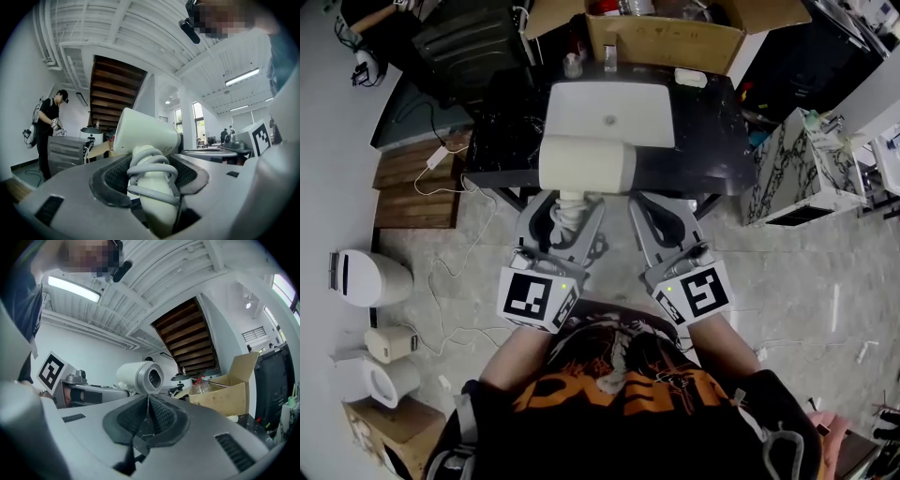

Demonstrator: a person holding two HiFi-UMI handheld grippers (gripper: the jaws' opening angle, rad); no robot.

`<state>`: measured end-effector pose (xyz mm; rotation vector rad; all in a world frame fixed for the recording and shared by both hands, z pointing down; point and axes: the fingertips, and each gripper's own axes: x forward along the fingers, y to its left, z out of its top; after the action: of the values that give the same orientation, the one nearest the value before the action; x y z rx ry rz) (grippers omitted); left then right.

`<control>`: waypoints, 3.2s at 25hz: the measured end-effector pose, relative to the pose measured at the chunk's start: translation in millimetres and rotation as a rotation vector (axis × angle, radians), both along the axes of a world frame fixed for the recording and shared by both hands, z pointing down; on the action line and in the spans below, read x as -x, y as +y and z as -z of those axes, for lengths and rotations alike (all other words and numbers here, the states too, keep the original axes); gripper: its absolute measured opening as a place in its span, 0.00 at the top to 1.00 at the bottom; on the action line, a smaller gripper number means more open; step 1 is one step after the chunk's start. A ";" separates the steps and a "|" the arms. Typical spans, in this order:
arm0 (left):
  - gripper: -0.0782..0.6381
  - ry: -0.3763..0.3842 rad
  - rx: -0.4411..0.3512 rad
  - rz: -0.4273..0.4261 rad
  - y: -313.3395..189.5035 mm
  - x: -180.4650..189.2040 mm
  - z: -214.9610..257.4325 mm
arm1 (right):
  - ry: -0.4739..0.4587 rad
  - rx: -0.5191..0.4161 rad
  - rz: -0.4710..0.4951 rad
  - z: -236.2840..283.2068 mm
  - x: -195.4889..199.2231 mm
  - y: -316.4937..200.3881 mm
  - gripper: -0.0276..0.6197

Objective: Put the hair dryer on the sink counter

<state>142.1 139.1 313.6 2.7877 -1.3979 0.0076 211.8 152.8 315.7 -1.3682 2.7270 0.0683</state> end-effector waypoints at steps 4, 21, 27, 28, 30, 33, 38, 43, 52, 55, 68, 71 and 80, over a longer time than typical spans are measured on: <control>0.52 -0.007 0.003 0.008 -2.6 -0.6 1.3 | -0.010 -0.005 0.017 0.7 0.5 -4.5 0.89; 0.52 0.030 0.031 0.003 -95.9 35.0 -13.8 | 0.050 0.022 0.013 -13.3 38.6 -99.9 0.83; 0.52 0.030 0.047 -0.023 -159.9 61.7 -14.0 | 0.066 0.035 -0.016 -8.0 63.4 -163.4 0.82; 0.52 0.030 0.049 -0.027 -170.3 67.5 -13.9 | 0.068 0.038 -0.020 -7.6 69.1 -173.8 0.82; 0.52 0.031 0.053 -0.032 -190.9 81.2 -14.2 | 0.070 0.042 -0.024 -7.9 83.4 -194.5 0.82; 0.52 0.034 0.058 -0.033 -218.0 106.4 -15.5 | 0.072 0.047 -0.016 -9.5 111.9 -222.4 0.81; 0.52 0.047 0.057 -0.008 -262.9 161.1 -15.6 | 0.079 0.043 0.013 -8.1 165.4 -269.3 0.81; 0.52 0.056 0.054 0.006 -296.3 203.4 -20.8 | 0.076 0.034 0.026 -9.3 207.2 -303.4 0.81; 0.52 0.083 0.079 0.010 -333.3 221.7 -30.7 | 0.095 0.040 0.029 -12.1 225.8 -337.0 0.81; 0.52 0.083 0.083 0.012 -338.9 220.0 -31.2 | 0.096 0.044 0.033 -13.1 224.5 -343.0 0.81; 0.52 0.046 0.180 0.049 -382.1 238.1 -73.5 | 0.094 0.085 0.035 -42.6 233.9 -383.5 0.81; 0.52 0.050 0.244 0.055 -395.1 242.5 -99.6 | 0.089 0.131 0.023 -69.2 237.3 -399.8 0.81; 0.52 0.045 0.460 0.102 -431.0 257.1 -195.4 | 0.108 0.279 -0.020 -161.8 252.0 -441.8 0.81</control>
<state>-115.0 -292.0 509.0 2.3276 -1.3241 0.2321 -40.2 -289.0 477.5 -1.4986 2.9000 -0.2544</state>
